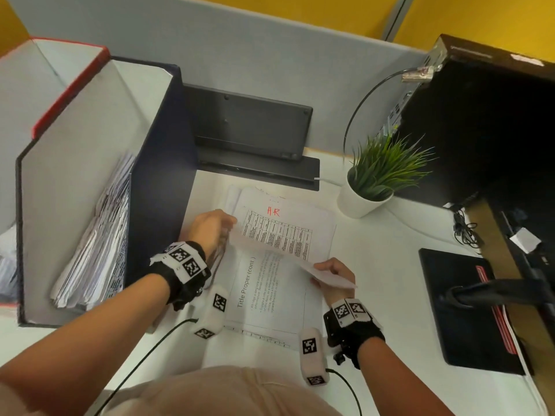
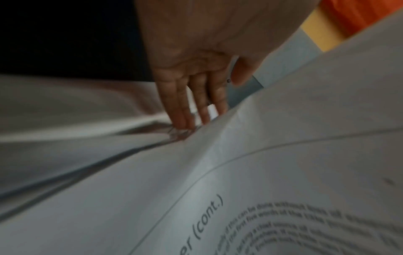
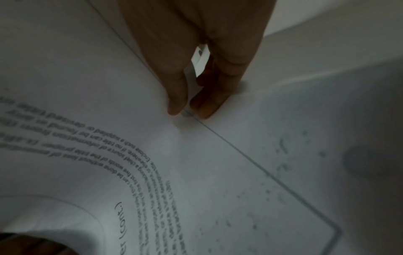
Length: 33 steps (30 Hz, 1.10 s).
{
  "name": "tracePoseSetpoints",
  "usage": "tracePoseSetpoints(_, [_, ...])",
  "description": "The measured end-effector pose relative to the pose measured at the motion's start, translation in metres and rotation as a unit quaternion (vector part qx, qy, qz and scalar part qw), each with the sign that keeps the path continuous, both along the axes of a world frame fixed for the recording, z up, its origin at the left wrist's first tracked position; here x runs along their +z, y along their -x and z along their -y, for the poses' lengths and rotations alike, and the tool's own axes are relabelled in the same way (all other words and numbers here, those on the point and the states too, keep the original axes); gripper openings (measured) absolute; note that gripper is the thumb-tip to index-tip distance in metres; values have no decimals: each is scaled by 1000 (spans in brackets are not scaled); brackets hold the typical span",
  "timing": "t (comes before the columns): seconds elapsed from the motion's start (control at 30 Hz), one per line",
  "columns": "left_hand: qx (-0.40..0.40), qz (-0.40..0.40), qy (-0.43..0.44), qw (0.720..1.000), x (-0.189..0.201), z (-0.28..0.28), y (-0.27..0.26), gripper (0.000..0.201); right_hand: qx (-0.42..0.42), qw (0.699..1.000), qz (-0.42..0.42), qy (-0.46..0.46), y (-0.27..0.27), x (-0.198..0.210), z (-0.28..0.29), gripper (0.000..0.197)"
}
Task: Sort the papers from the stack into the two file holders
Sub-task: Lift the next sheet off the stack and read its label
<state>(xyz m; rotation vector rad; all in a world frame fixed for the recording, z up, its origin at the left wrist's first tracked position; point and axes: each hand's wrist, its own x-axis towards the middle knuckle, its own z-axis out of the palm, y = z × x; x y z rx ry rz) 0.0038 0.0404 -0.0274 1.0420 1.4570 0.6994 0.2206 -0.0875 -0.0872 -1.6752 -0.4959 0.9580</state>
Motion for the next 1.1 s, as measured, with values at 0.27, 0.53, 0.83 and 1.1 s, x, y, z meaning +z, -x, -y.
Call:
tracePoseSetpoints(0.27, [-111, -253, -6, 961, -9, -11, 0, 30, -65, 976, -205, -22, 0, 0, 0, 46])
tracePoseSetpoints(0.53, [-150, -297, -59, 941, -3, -2, -2, 21, -55, 990, -127, -35, 5, -2, -1, 39])
tracePoseSetpoints(0.83, [-128, -212, -260, 933, 3, 18, -1, 14, -24, 974, -224, 23, -11, 14, -2, 51])
tracePoseSetpoints(1.1, [-50, 12, -99, 994, -4, 26, -1, 26, -78, 997, -6, -27, 2, 9, -3, 40])
